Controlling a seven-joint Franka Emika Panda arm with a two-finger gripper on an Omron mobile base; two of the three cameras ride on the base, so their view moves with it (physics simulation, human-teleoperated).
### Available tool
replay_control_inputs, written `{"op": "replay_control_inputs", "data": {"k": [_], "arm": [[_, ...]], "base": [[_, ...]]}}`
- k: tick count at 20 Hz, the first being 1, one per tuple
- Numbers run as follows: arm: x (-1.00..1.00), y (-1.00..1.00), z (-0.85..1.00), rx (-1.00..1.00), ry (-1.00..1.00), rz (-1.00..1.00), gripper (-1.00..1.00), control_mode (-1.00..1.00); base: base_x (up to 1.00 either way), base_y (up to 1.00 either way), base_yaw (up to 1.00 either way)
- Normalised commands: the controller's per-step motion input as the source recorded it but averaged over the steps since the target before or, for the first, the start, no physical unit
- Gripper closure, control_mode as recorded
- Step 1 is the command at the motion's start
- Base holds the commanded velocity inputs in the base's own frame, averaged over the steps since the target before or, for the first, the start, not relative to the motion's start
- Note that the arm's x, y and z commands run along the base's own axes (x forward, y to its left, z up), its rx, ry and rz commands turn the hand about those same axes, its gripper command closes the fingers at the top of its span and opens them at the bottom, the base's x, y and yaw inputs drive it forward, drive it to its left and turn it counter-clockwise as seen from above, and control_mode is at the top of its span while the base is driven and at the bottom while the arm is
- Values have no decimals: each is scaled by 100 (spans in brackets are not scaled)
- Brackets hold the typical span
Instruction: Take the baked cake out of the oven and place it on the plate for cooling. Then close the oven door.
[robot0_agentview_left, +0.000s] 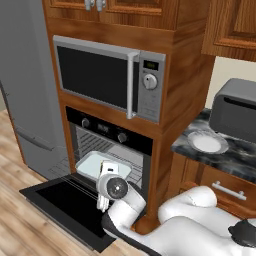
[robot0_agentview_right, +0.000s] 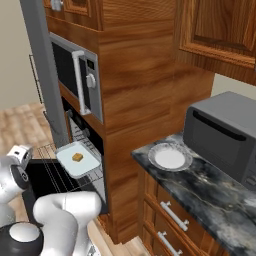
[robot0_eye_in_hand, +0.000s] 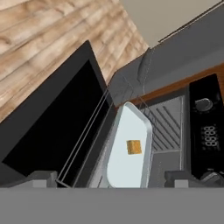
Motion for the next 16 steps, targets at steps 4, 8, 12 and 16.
{"op": "replay_control_inputs", "data": {"k": [4, 8, 12, 16], "arm": [[0, -13, 71, 2, 0, -1, -100, -100], [0, -2, 47, -17, 0, -6, -100, -100], [0, 0, 39, -32, 1, -17, -100, -100], [0, -3, 33, -36, 4, -20, -100, -100]], "base": [[0, 0, 0], [0, 0, 0], [0, 0, 0], [0, 0, 0]]}}
